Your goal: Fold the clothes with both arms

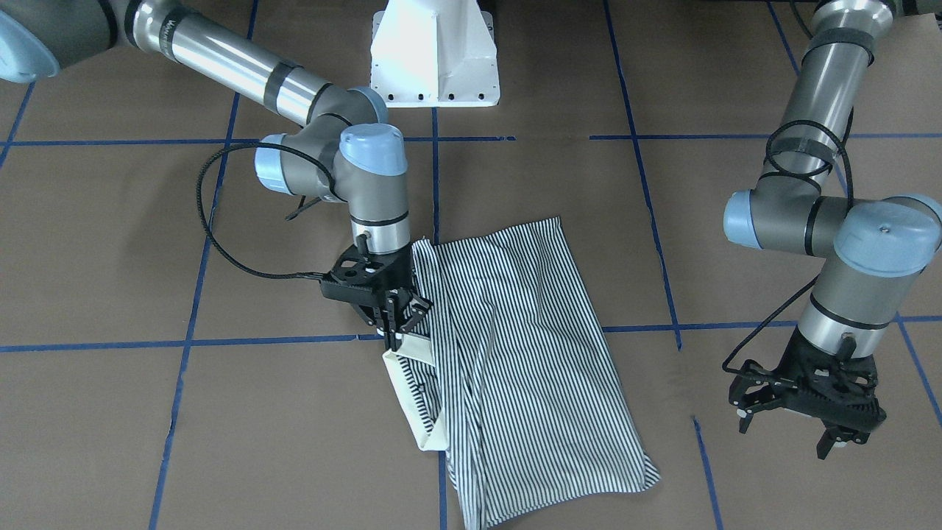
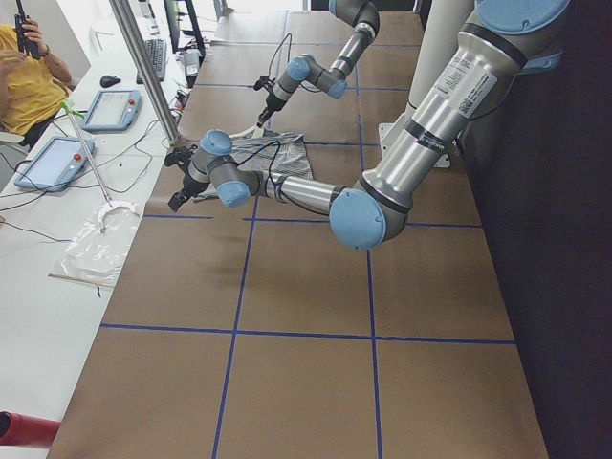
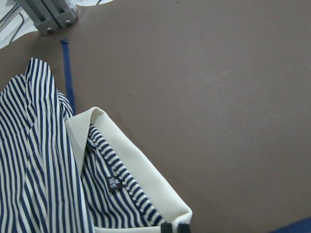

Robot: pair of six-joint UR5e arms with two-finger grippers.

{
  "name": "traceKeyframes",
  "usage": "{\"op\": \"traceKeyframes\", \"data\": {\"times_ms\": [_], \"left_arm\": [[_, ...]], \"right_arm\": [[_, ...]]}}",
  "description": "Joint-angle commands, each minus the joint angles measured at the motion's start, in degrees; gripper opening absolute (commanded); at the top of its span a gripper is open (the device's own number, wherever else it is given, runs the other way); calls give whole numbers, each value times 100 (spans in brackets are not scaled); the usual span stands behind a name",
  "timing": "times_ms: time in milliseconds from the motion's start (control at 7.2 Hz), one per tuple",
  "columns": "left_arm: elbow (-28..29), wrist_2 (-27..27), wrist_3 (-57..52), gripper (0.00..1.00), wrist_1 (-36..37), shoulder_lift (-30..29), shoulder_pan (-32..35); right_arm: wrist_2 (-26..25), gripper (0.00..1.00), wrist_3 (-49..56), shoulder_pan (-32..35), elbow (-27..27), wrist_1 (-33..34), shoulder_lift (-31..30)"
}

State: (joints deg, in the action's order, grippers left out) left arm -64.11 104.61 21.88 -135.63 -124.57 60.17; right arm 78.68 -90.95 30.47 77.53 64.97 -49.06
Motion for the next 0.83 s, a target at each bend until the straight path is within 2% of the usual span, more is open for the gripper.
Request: {"op": "traceKeyframes", "data": {"times_ms": [0, 278, 556, 695], "left_arm": [[-40, 94, 1, 100, -7, 12, -31], [-66, 103, 9, 100, -16, 12, -119], [-137, 94, 158, 100, -16, 21, -216], [-154, 94, 159, 100, -16, 47, -225]], "right_arm": [[-351, 0, -2, -321, 1086, 33, -1050], [-371, 0, 16, -340, 1430, 24, -1508], [-292, 99, 242, -323, 1843, 41, -1739], [-178, 100, 1036, -331, 2271, 442, -1756]]}}
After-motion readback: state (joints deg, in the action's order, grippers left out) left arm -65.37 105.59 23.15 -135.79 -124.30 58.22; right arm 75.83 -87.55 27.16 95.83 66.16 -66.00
